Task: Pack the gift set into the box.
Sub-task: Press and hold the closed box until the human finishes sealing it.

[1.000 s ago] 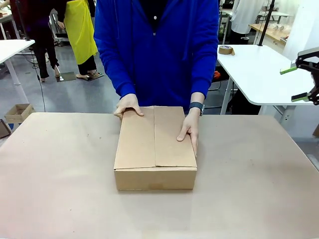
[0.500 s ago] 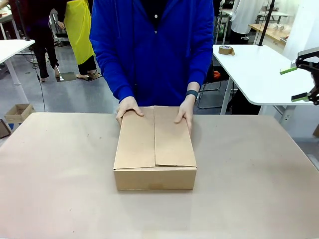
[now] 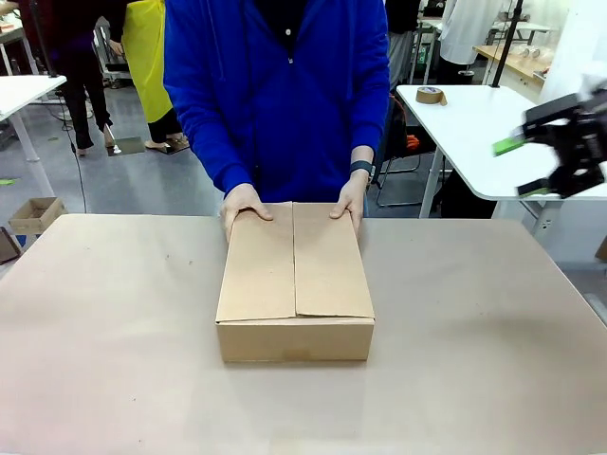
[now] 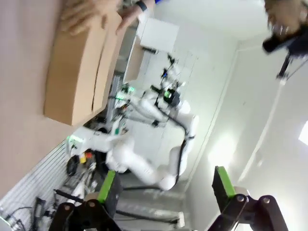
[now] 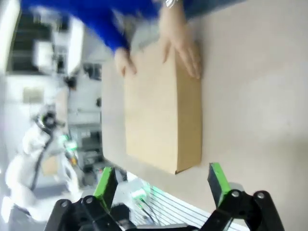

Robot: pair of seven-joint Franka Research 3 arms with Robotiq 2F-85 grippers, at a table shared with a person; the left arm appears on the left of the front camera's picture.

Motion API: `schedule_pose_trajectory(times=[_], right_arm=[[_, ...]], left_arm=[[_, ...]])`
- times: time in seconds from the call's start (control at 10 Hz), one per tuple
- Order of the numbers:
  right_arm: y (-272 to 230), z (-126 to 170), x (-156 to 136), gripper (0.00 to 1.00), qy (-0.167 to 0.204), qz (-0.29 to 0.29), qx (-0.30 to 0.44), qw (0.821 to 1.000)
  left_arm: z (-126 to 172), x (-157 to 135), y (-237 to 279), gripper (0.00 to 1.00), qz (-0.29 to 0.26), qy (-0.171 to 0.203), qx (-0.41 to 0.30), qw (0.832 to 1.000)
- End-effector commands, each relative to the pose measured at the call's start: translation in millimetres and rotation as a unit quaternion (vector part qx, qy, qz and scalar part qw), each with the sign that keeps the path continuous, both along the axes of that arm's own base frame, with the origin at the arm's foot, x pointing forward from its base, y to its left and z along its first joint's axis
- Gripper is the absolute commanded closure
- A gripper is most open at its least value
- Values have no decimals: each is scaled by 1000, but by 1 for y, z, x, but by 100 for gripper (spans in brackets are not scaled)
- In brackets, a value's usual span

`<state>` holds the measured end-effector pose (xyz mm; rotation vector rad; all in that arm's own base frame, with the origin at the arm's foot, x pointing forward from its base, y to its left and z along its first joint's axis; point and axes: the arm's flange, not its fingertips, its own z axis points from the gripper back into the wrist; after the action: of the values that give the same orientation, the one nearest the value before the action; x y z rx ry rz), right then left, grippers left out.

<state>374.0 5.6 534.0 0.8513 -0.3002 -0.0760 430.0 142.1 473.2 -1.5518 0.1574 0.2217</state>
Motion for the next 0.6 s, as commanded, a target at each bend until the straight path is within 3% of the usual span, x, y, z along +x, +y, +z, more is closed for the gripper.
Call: schedule_pose_trajectory(times=[0.0, 0.1, 0.2, 0.3, 0.4, 0.5], right_arm=[[64, -10, 22, 0, -102, 192, -6, 976], [100, -25, 28, 0, -137, 255, -8, 957], [134, -38, 26, 0, -177, 317, 20, 932], [153, -44, 22, 0, -210, 336, 19, 918], [160, -46, 19, 0, -240, 319, -7, 917], [153, -41, 23, 0, -193, 257, -67, 945]], left_arm=[[9, -4, -69, 0, -83, -143, -8, 986], [4, -9, -110, 0, -130, -201, -29, 971], [-9, -16, -151, 0, -138, -268, 3, 953], [-24, -30, -183, 0, -161, -313, -5, 936], [-38, -47, -207, 0, -142, -368, 9, 919], [-44, -55, -217, 0, -122, -385, 59, 913]])
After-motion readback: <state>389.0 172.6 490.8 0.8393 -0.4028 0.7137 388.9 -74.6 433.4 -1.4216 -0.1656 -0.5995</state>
